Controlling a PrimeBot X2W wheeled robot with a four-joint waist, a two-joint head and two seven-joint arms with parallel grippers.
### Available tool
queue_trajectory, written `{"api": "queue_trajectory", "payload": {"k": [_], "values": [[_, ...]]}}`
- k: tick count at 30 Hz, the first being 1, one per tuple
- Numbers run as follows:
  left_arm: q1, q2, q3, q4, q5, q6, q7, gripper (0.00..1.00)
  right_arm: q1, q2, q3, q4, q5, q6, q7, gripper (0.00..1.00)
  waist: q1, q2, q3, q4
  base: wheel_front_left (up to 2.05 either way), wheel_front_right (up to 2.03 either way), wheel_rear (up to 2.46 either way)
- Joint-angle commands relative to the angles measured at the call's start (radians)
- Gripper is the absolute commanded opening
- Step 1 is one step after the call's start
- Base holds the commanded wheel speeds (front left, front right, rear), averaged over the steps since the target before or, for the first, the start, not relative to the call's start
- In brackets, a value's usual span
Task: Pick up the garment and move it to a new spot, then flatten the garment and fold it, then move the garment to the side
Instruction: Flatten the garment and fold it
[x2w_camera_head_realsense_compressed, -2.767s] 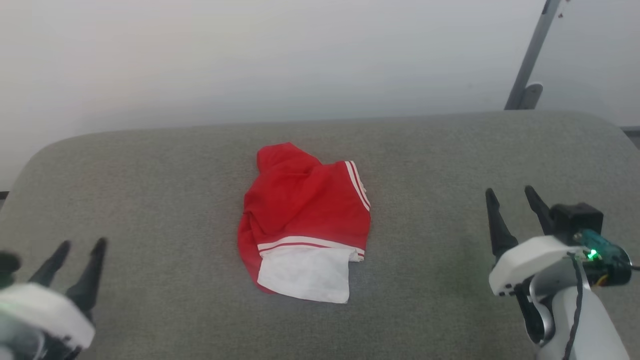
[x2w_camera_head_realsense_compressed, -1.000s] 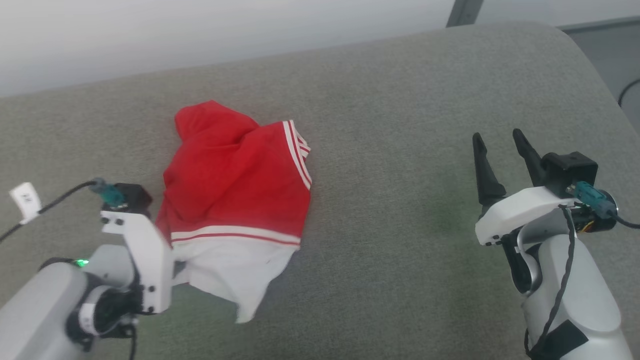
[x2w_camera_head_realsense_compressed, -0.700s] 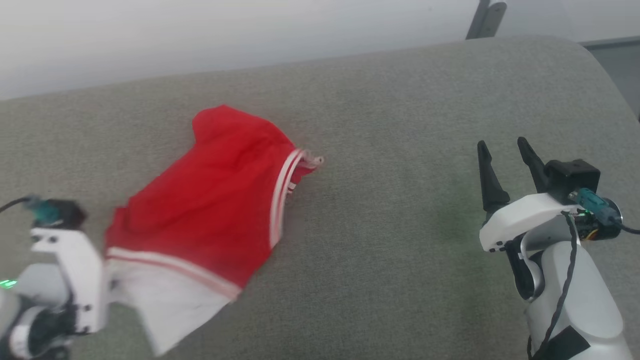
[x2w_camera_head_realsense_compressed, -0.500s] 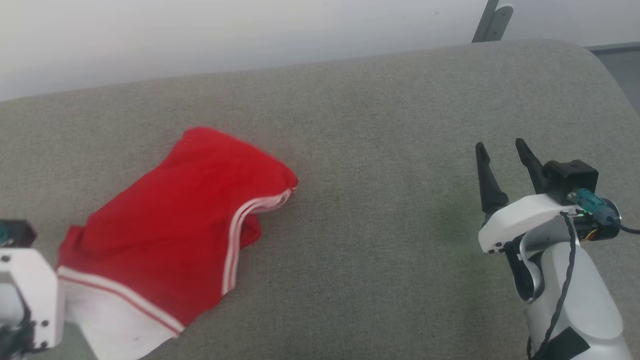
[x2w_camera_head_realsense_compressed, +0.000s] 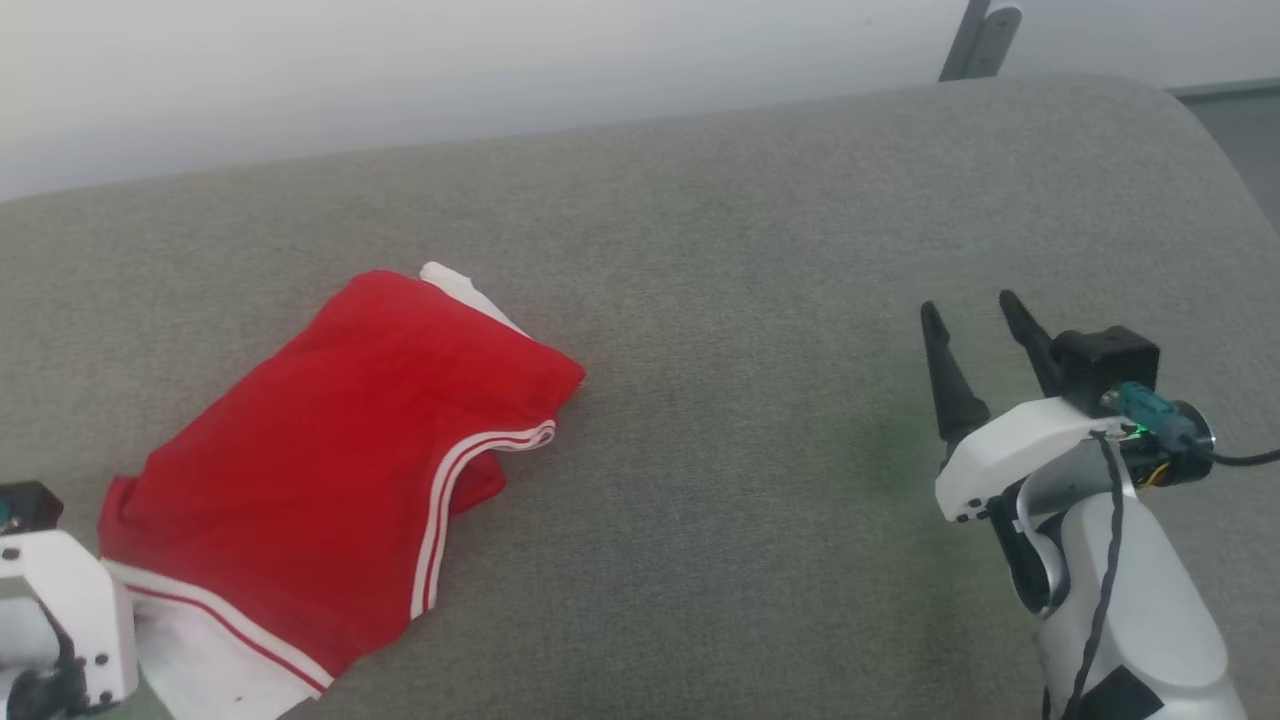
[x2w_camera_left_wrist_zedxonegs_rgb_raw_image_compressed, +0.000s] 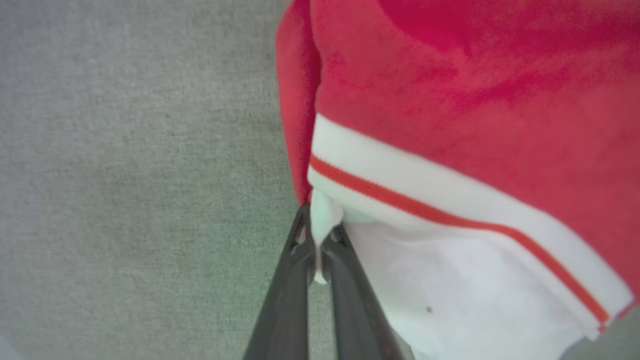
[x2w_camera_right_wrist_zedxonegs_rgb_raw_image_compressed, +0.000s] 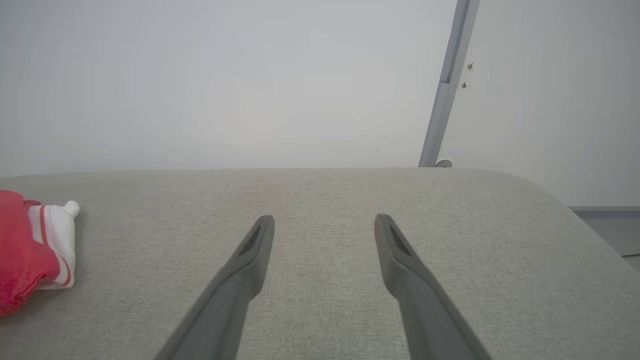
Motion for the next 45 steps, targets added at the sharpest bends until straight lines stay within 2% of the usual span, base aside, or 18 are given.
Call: {"api": "queue_trajectory", "payload": {"k": [1, 9, 12, 15, 20, 21, 26, 32, 39, 45], "values": [[-0.02, -0.017, 0.007, 0.015, -0.004, -0.008, -0.019, 1.0, 0.009, 0.001, 0.007, -0.001, 0.004, 0.0, 0.006, 1.0, 0.0, 0.0, -0.008, 0.01, 0.0, 0.0, 0.0], [-0.046, -0.042, 0.017, -0.009, 0.028, -0.065, -0.149, 1.0, 0.025, 0.001, 0.044, 0.009, 0.012, 0.0, 0.047, 1.0, 0.0, 0.0, -0.062, 0.098, 0.0, 0.0, 0.0], [-0.045, -0.061, 0.031, -0.05, 0.043, -0.062, -0.237, 1.0, 0.023, 0.002, 0.058, 0.015, 0.018, 0.0, 0.068, 1.0, 0.0, 0.0, -0.084, 0.148, 0.0, 0.0, 0.0], [-0.035, -0.078, 0.044, -0.096, 0.07, -0.057, -0.334, 1.0, 0.013, 0.001, 0.073, 0.024, 0.023, 0.0, 0.091, 1.0, 0.0, 0.0, -0.102, 0.198, 0.0, 0.0, 0.0], [-0.004, -0.1, 0.068, -0.178, 0.114, -0.025, -0.488, 1.0, -0.022, 0.001, 0.109, 0.051, 0.038, 0.0, 0.128, 1.0, 0.0, 0.0, -0.119, 0.271, 0.0, 0.0, 0.0], [-0.004, -0.1, 0.068, -0.178, 0.114, -0.025, -0.488, 1.0, -0.022, 0.001, 0.109, 0.051, 0.038, 0.0, 0.128, 1.0, 0.0, 0.0, -0.119, 0.271, 0.0, 0.0, 0.0], [0.036, -0.119, 0.101, -0.258, 0.152, 0.013, -0.632, 1.0, -0.074, -0.003, 0.163, 0.098, 0.064, 0.0, 0.184, 1.0, 0.0, 0.0, -0.115, 0.339, 0.0, 0.0, 0.0], [0.077, -0.152, 0.125, -0.334, 0.174, 0.037, -0.765, 1.0, -0.15, -0.028, 0.209, 0.174, 0.114, 0.0, 0.279, 1.0, 0.0, 0.0, -0.089, 0.422, 0.0, 0.0, 0.0], [0.111, -0.203, 0.146, -0.356, 0.197, 0.046, -0.829, 1.0, -0.232, -0.063, 0.251, 0.275, 0.144, 0.0, 0.382, 1.0, 0.0, 0.0, -0.049, 0.503, 0.0, 0.0, 0.0], [0.113, -0.26, 0.157, -0.353, 0.215, 0.023, -0.844, 1.0, -0.292, -0.095, 0.26, 0.385, 0.134, 0.0, 0.45, 1.0, 0.0, 0.0, -0.015, 0.564, 0.0, 0.0, 0.0]]}}
